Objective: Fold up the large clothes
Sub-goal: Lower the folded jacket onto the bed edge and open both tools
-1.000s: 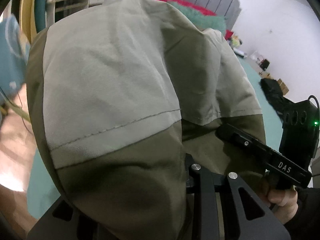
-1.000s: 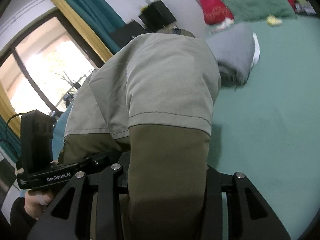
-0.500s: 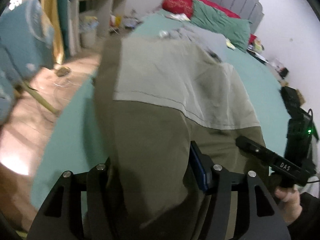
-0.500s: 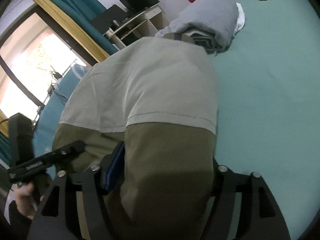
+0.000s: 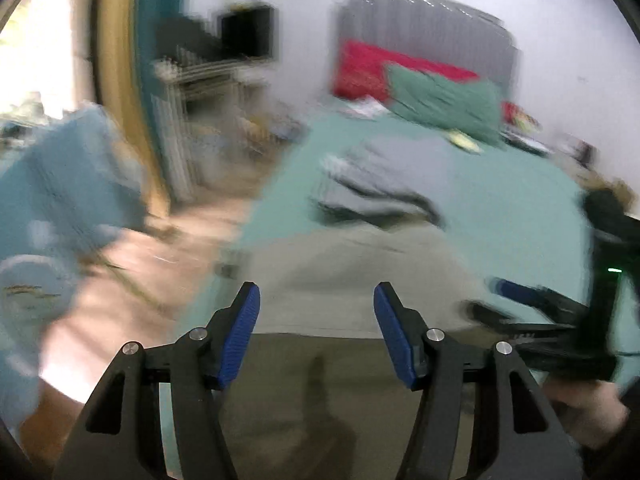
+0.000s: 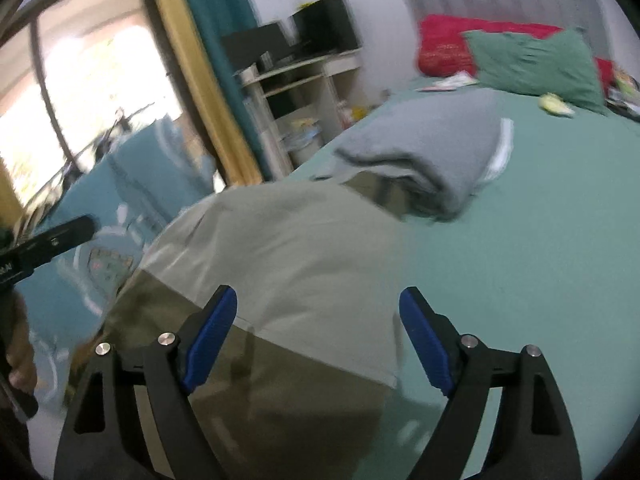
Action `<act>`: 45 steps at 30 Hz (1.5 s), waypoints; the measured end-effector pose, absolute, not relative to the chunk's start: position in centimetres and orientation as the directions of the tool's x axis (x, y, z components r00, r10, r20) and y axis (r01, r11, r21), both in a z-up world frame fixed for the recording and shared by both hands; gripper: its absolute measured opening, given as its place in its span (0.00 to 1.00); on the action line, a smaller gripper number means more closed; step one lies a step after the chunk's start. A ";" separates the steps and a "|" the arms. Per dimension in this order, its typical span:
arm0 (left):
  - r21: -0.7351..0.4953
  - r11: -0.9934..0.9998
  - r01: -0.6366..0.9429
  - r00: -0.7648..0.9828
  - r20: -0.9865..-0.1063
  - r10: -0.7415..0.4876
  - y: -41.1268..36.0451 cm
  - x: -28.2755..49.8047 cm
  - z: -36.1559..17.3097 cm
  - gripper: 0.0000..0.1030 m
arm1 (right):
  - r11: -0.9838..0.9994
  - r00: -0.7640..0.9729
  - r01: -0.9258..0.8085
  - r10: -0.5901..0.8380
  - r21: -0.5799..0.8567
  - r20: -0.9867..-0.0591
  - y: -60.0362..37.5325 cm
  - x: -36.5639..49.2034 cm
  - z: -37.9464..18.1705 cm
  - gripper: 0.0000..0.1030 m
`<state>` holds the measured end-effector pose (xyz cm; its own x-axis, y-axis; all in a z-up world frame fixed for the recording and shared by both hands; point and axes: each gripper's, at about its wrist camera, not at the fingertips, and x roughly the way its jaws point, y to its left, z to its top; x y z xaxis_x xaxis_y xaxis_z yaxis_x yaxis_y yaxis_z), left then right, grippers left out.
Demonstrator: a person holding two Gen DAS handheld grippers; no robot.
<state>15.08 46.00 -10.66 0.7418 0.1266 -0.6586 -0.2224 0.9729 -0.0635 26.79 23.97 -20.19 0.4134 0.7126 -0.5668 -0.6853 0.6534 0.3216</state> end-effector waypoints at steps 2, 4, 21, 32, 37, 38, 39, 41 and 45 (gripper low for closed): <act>-0.130 0.977 -0.167 0.704 -0.710 0.026 46.1 18.0 -12.8 0.61 | 0.642 0.384 -0.715 0.692 0.278 -0.611 26.3 27.6 -20.9 0.81; -0.126 0.970 -0.209 0.651 -0.758 0.041 47.2 20.0 -14.9 0.61 | 0.656 0.409 -0.723 0.659 0.215 -0.631 27.3 27.9 -21.8 0.81; -0.184 0.898 -0.400 0.580 -0.809 0.093 51.6 22.8 -20.3 0.60 | 0.667 0.376 -0.701 0.646 0.251 -0.664 27.6 29.5 -23.5 0.88; -0.128 0.904 -0.407 0.549 -0.826 0.130 47.6 14.4 -19.7 0.61 | 0.620 0.232 -0.714 0.648 0.325 -0.726 24.2 23.5 -24.7 0.94; -0.074 0.899 -0.432 0.529 -0.828 0.186 45.6 11.7 -20.1 0.60 | 0.652 0.221 -0.667 0.636 0.361 -0.739 21.9 21.4 -25.3 0.97; -0.072 0.894 -0.442 0.526 -0.828 0.193 45.4 11.4 -19.9 0.60 | 0.654 0.219 -0.667 0.631 0.358 -0.744 21.6 21.2 -25.2 0.97; -0.074 0.889 -0.453 0.522 -0.830 0.196 45.4 11.1 -19.7 0.60 | 0.655 0.218 -0.669 0.625 0.351 -0.749 21.4 20.9 -24.9 0.97; -0.075 0.878 -0.472 0.510 -0.836 0.203 45.2 10.3 -19.1 0.60 | 0.658 0.220 -0.676 0.611 0.333 -0.760 20.6 20.3 -24.5 0.97; -0.134 0.860 -0.493 0.533 -0.827 0.177 44.5 8.0 -17.7 0.61 | 0.668 0.219 -0.668 0.598 0.328 -0.771 18.6 19.5 -23.8 0.97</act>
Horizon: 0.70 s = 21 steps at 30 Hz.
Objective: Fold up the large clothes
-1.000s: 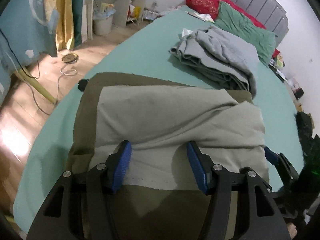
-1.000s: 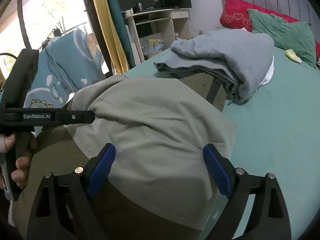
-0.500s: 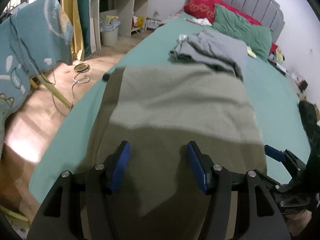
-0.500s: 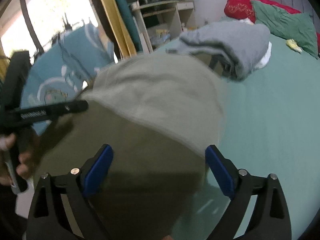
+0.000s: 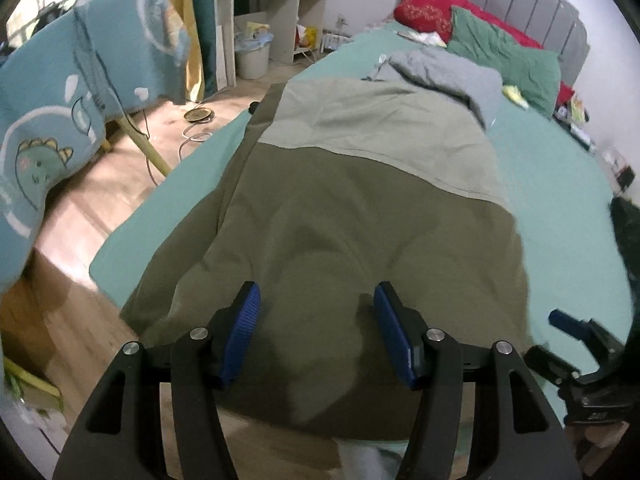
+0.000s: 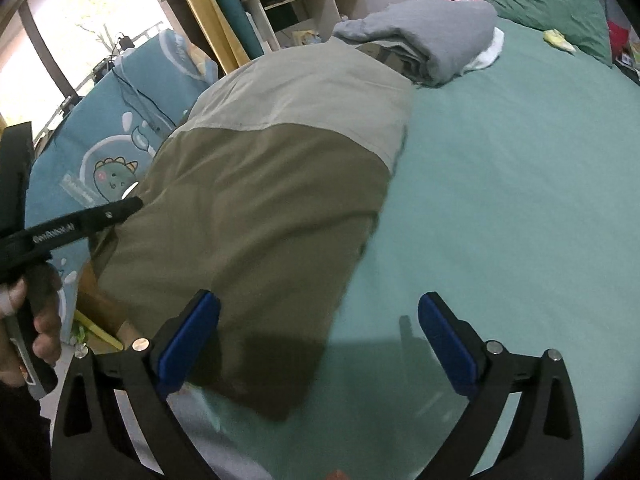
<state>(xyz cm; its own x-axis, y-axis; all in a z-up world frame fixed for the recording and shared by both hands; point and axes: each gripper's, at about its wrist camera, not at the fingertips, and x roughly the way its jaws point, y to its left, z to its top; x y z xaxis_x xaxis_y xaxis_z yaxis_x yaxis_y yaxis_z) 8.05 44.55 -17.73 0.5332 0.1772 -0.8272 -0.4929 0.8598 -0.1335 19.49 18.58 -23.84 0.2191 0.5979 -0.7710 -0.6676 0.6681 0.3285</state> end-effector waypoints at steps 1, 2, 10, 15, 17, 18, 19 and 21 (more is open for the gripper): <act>-0.149 0.857 -0.494 0.542 -0.823 0.170 44.3 7.5 -17.5 0.61 | 0.671 0.221 -0.666 0.596 0.327 -0.772 18.1 19.3 -23.7 0.97; -0.171 0.853 -0.493 0.556 -0.816 0.157 43.9 6.8 -17.3 0.61 | 0.674 0.224 -0.663 0.593 0.326 -0.773 17.4 19.0 -23.6 0.97; -0.165 0.880 -0.445 0.594 -0.790 0.153 38.3 3.6 -15.4 0.61 | 0.693 0.237 -0.642 0.588 0.329 -0.774 11.9 17.3 -22.8 0.97; -0.168 0.900 -0.402 0.643 -0.752 0.147 33.6 2.8 -14.3 0.61 | 0.708 0.265 -0.622 0.592 0.334 -0.761 8.1 16.6 -21.8 0.97; -0.167 0.906 -0.388 0.659 -0.738 0.146 31.8 2.6 -13.8 0.61 | 0.718 0.283 -0.611 0.592 0.334 -0.755 6.3 16.2 -21.3 0.97; -0.166 0.911 -0.378 0.665 -0.733 0.142 30.9 2.6 -13.6 0.60 | 0.722 0.291 -0.607 0.591 0.333 -0.752 5.6 16.0 -21.0 0.97; -0.163 0.917 -0.364 0.673 -0.727 0.138 29.8 2.6 -13.3 0.61 | 0.727 0.301 -0.603 0.590 0.330 -0.749 4.7 15.9 -20.8 0.97; -0.154 0.926 -0.344 0.682 -0.719 0.134 27.9 2.7 -12.7 0.61 | 0.737 0.321 -0.594 0.586 0.324 -0.744 2.6 15.7 -20.4 0.97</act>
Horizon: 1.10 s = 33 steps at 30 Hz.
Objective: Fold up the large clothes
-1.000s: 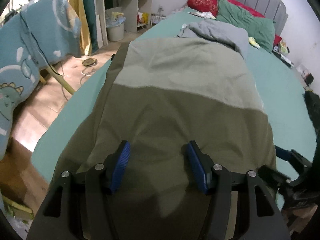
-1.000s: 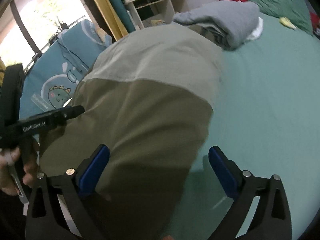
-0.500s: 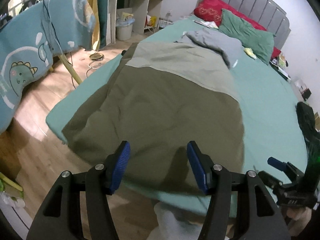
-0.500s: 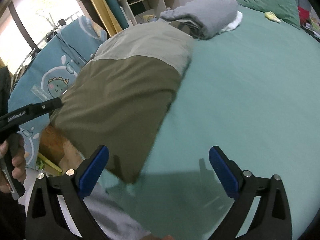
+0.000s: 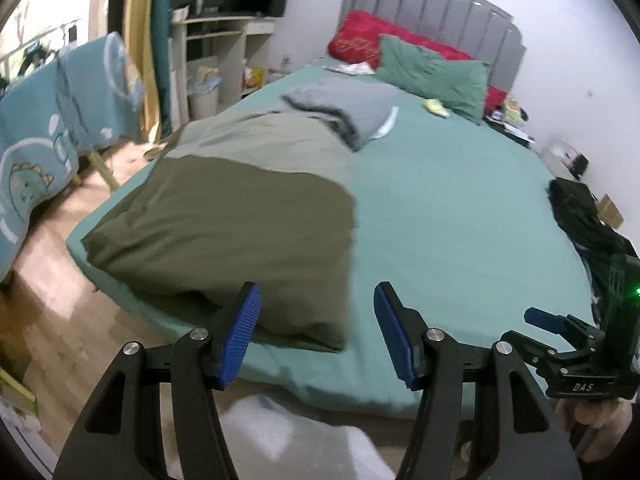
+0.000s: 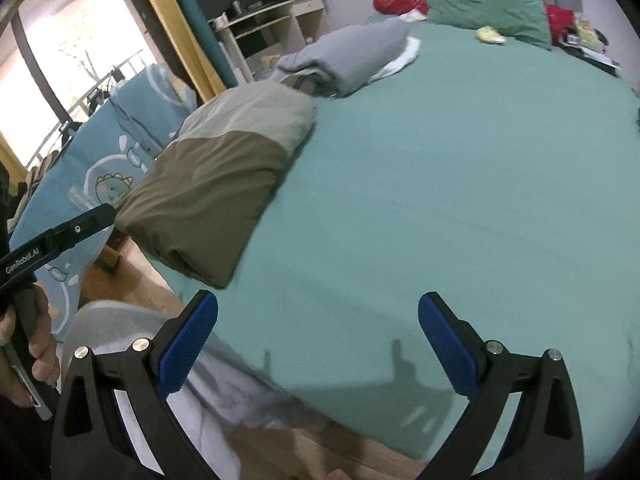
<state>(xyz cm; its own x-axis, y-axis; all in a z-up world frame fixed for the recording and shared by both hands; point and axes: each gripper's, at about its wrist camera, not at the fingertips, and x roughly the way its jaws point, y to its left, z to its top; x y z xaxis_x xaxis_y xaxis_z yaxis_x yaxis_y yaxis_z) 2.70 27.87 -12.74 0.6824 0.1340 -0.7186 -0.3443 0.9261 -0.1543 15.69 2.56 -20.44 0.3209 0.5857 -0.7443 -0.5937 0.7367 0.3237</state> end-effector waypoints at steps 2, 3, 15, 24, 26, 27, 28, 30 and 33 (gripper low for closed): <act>-0.148 0.934 -0.324 0.692 -0.711 0.127 25.8 2.9 -12.3 0.61 | 0.750 0.344 -0.581 0.578 0.316 -0.740 0.6 15.4 -20.1 0.97; -0.148 0.937 -0.315 0.696 -0.707 0.122 24.8 3.0 -12.1 0.61 | 0.759 0.359 -0.572 0.572 0.310 -0.738 -0.5 15.3 -19.9 0.97; -0.162 0.959 -0.234 0.763 -0.642 0.078 13.9 4.3 -8.0 0.61 | 0.858 0.552 -0.447 0.488 0.254 -0.676 -12.8 15.7 -15.7 0.97; -0.081 0.976 -0.202 0.827 -0.549 0.125 9.2 3.3 -3.1 0.61 | 0.897 0.682 -0.375 0.437 0.233 -0.586 -19.3 14.8 -10.9 0.97; -0.080 0.978 -0.191 0.840 -0.529 0.121 8.7 3.1 -2.2 0.61 | 0.905 0.712 -0.362 0.423 0.224 -0.561 -20.5 14.2 -9.7 0.97; -0.078 0.980 -0.181 0.848 -0.517 0.115 8.4 2.8 -1.6 0.61 | 0.909 0.728 -0.356 0.416 0.218 -0.545 -21.0 13.9 -9.0 0.97; -0.077 0.982 -0.174 0.853 -0.509 0.112 8.1 2.7 -1.2 0.61 | 0.911 0.739 -0.353 0.412 0.213 -0.533 -21.3 13.7 -8.5 0.97; -0.065 0.984 -0.163 0.871 -0.478 0.113 7.4 2.1 0.0 0.61 | 0.915 0.766 -0.348 0.403 0.203 -0.501 -22.3 13.1 -7.1 0.97; -0.020 0.981 -0.194 0.884 -0.437 0.166 6.5 1.4 1.4 0.61 | 0.920 0.795 -0.343 0.392 0.190 -0.462 -23.0 12.0 -5.5 0.97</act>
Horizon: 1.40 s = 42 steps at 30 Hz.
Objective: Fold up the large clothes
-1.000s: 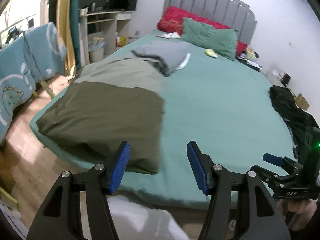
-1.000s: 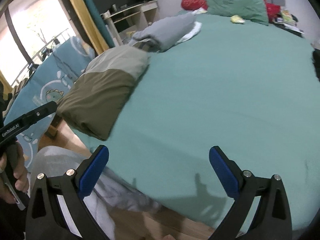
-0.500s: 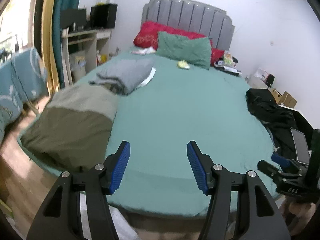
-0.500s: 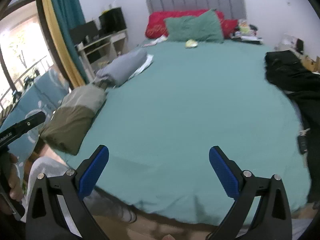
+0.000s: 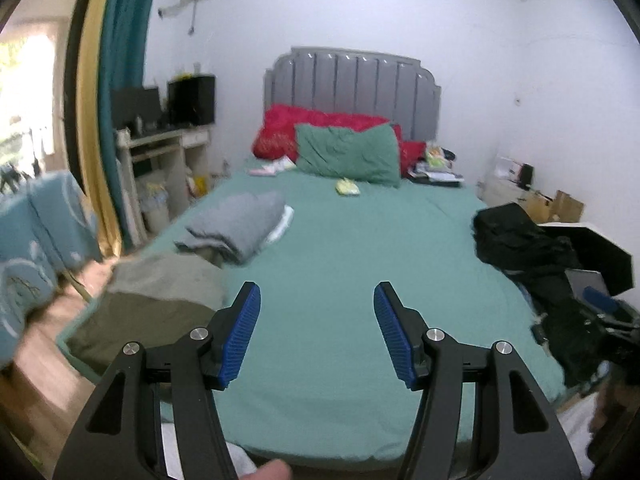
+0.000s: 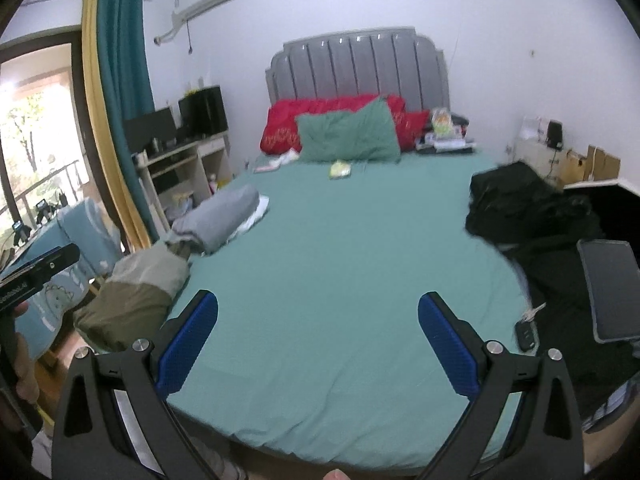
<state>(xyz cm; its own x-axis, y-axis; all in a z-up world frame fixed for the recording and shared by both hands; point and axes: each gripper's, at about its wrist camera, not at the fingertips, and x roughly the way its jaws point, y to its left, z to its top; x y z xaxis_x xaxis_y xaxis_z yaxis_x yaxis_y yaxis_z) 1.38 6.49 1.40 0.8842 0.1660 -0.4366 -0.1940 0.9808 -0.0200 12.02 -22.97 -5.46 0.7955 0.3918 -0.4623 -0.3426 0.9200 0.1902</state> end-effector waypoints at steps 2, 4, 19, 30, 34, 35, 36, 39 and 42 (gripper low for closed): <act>-0.008 0.982 -0.188 0.897 -0.408 0.169 6.0 0.9 2.2 0.61 | 0.919 0.811 -0.348 0.394 0.184 -0.433 -23.0 11.5 -4.4 0.97; -0.002 0.984 -0.177 0.912 -0.377 0.163 5.5 0.3 3.0 0.61 | 0.918 0.823 -0.355 0.396 0.176 -0.407 -23.2 10.7 -3.3 0.97; -0.044 0.986 -0.159 0.977 -0.149 0.151 6.5 -3.2 5.2 0.74 | 0.897 0.862 -0.429 0.441 0.103 -0.249 -19.1 6.5 0.3 0.97; -0.073 0.979 -0.191 0.966 -0.189 0.175 9.0 -2.9 3.0 0.79 | 0.895 0.844 -0.436 0.443 0.094 -0.302 -16.5 7.7 -1.5 0.97; -0.076 0.981 -0.177 0.964 -0.216 0.157 9.3 -2.9 2.3 0.79 | 0.898 0.840 -0.430 0.437 0.096 -0.321 -16.0 8.2 -2.3 0.97; -0.072 0.981 -0.180 0.962 -0.222 0.161 9.4 -2.7 2.2 0.79 | 0.898 0.839 -0.429 0.435 0.096 -0.326 -16.1 8.3 -2.5 0.97; -0.072 0.981 -0.182 0.961 -0.226 0.162 9.6 -2.7 2.1 0.79 | 0.899 0.837 -0.428 0.435 0.097 -0.331 -15.9 8.5 -2.7 0.97; -0.080 0.980 -0.182 0.960 -0.230 0.159 10.0 -2.4 1.8 0.79 | 0.899 0.831 -0.425 0.432 0.101 -0.349 -15.6 8.9 -3.2 0.97; -0.084 0.979 -0.184 0.958 -0.240 0.160 10.4 -2.2 1.5 0.79 | 0.900 0.826 -0.423 0.430 0.103 -0.365 -15.4 9.1 -3.7 0.97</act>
<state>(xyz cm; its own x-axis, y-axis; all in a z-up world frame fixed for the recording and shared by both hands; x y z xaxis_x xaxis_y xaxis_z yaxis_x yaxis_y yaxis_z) -2.21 10.42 1.51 0.9576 0.1598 -0.2397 -0.1845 0.9792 -0.0841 9.11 -15.36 -3.72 0.8258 0.4299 -0.3650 -0.4233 0.9002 0.1025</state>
